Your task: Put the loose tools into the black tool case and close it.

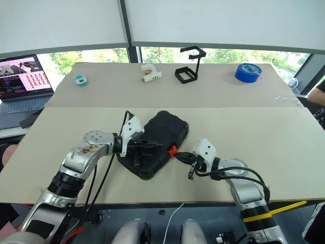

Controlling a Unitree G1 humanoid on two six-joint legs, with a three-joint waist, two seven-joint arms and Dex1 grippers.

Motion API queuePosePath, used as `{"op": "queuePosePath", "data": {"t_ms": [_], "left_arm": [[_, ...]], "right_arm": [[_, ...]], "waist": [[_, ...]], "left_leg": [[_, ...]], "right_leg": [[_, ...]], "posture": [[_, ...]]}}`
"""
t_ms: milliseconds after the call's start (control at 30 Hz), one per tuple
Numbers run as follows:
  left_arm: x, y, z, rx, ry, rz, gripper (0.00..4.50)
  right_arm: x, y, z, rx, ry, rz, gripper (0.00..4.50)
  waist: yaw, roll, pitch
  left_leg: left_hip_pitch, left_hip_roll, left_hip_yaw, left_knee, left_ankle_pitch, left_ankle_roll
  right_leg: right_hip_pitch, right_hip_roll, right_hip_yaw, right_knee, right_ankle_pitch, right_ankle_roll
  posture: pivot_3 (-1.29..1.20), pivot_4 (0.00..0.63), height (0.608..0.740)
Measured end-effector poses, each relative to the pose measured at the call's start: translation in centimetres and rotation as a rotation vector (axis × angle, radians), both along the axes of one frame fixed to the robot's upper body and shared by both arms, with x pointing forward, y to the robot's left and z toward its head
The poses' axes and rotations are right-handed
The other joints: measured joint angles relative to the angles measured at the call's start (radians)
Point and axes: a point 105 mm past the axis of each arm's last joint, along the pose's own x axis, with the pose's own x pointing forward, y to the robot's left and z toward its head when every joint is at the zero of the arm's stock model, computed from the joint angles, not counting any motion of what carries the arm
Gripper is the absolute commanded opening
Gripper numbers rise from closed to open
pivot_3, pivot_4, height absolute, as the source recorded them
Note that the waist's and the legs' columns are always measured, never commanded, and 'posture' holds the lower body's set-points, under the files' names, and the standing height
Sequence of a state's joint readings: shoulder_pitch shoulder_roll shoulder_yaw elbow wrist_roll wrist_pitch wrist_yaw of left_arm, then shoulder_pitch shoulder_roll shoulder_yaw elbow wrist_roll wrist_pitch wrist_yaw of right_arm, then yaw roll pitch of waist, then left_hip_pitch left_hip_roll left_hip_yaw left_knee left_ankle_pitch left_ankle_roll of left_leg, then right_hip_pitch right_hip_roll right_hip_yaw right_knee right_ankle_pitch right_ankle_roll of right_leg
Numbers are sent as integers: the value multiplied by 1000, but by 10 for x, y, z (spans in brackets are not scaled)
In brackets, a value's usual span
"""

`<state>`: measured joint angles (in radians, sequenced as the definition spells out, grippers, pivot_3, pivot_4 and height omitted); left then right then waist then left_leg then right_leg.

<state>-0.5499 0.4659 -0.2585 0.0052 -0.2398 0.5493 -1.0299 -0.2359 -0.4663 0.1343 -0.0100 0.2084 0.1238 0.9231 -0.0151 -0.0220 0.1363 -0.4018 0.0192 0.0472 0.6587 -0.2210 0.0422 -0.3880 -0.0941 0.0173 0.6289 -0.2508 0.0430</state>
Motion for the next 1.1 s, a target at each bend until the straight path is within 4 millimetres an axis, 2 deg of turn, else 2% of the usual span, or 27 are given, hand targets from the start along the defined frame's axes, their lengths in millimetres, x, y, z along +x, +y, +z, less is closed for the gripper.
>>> {"op": "queuePosePath", "data": {"t_ms": [533, 833, 1033, 1100], "left_arm": [[2, 1, -1, 3, 1, 13, 0], [3, 0, 0, 3, 11, 19, 0], [-1, 5, 2, -66, 21, 41, 0], [-3, 13, 7, -137, 2, 59, 534]], "right_arm": [[14, 8, -5, -47, 14, -8, 68], [15, 21, -15, -25, 90, -2, 68], [11, 17, -10, -33, 81, 9, 68], [8, 11, 3, 7, 50, 16, 607]], "waist": [[-5, 0, 0], [-8, 0, 0], [-11, 1, 1], [-15, 1, 1]], "left_leg": [[2, 5, 2, 0, 0, 0], [2, 12, 4, 0, -1, -1], [1, 13, 5, -2, -1, -2], [1, 13, 6, -5, -1, -2]], "right_leg": [[0, 3, 0, 0, 0, -4], [-1, 9, 1, 0, 0, -8], [-4, 10, 3, 0, 0, -10], [-6, 10, 4, 0, 0, -10]], "posture": [[0, 150, 740], [0, 150, 740], [0, 150, 740], [0, 150, 740]]}}
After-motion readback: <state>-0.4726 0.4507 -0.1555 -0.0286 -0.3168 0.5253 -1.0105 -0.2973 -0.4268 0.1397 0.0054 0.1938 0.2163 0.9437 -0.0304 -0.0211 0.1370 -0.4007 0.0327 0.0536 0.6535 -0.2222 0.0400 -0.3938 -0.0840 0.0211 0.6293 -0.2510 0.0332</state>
